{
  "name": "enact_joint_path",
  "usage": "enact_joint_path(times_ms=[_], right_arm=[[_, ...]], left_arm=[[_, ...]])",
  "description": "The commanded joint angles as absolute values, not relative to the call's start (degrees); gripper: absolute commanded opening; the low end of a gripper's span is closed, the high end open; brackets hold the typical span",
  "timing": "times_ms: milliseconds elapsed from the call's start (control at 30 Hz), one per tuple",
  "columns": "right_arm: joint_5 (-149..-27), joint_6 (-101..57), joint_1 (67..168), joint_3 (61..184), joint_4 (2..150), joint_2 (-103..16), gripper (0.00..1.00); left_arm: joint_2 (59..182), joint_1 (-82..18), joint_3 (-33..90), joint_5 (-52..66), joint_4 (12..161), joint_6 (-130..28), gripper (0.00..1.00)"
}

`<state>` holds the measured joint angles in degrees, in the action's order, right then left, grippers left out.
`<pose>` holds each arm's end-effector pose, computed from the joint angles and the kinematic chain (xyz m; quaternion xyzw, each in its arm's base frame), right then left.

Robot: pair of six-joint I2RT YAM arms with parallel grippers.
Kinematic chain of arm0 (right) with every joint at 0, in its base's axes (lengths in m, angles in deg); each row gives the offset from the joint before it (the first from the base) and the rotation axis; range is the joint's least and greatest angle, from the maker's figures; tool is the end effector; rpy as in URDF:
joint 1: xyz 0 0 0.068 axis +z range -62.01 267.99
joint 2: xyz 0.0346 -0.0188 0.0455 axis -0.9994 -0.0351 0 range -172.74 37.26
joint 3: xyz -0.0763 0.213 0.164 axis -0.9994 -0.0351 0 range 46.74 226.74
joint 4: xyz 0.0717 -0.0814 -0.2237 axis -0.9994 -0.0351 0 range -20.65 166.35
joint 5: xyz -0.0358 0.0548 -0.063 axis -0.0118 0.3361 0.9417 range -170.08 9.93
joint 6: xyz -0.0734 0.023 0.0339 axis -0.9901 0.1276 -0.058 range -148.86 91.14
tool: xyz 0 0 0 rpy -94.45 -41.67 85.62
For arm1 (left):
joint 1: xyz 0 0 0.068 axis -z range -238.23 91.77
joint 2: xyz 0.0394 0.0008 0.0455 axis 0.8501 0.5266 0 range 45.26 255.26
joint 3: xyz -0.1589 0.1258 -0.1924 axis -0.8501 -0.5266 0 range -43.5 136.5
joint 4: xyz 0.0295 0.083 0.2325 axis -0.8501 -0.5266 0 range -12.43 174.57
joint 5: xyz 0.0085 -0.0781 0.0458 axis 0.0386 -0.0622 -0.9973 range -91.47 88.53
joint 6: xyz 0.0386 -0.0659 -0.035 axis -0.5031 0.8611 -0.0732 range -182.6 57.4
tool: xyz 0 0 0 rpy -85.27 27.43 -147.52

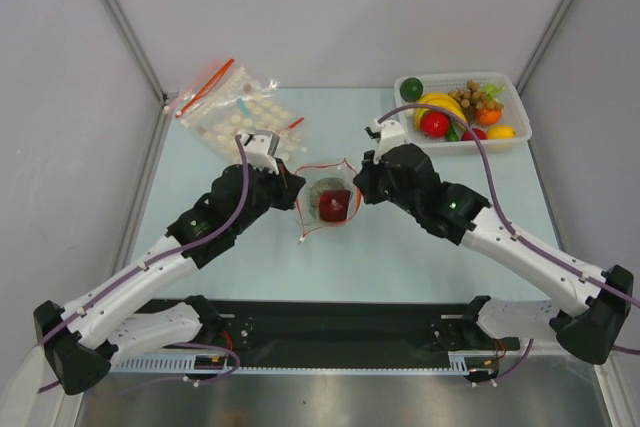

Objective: Place the food in the zip-top bag and seal the zipper
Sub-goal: Adjust the zipper food storage bag at the center of the board.

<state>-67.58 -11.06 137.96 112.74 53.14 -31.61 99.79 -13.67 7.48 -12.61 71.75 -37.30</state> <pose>0.1970 0.2098 0.3504 -0.1783 0.8263 0.2167 0.4883 0.1794 -0.1567 0.3385 0.0759 0.7952 -0.2778 0.5335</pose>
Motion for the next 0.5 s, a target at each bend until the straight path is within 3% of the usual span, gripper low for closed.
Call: enact_joint_path(times_ms=[0,100,167,200,233,333,467], right_arm=[[-66.9,-9.6,134.7,110.4,57.4,-28.0,0.00],[-71.7,-8.7,130.9,109.3,58.6,-27.7,0.05],[-75.8,-8.6,128.7,109.2,58.6,-28.4,0.14],[-76.9,-8.6,128.3,109.3,58.7,-28.7,0.21],[-78.0,-8.6,128.0,109.4,58.8,-29.1,0.37],[-77.9,-8.8,127.8,108.7,59.5,-28.6,0.59],[-78.7,-9.1,125.9,106.8,61.9,-25.9,0.60]], left_arm=[[99.2,-12.9,9.6,-12.5,73.8,-39.3,0.00],[97.5,-12.3,9.4,-16.5,72.8,-39.9,0.00],[95.9,-12.1,9.0,-18.7,73.1,-40.3,0.00],[95.5,-12.1,8.7,-19.2,73.1,-40.4,0.00],[95.1,-12.0,8.5,-19.9,73.1,-40.5,0.00],[94.8,-11.9,8.1,-20.0,73.8,-40.7,0.00],[96.5,-11.8,8.2,-18.7,74.5,-40.7,0.00]])
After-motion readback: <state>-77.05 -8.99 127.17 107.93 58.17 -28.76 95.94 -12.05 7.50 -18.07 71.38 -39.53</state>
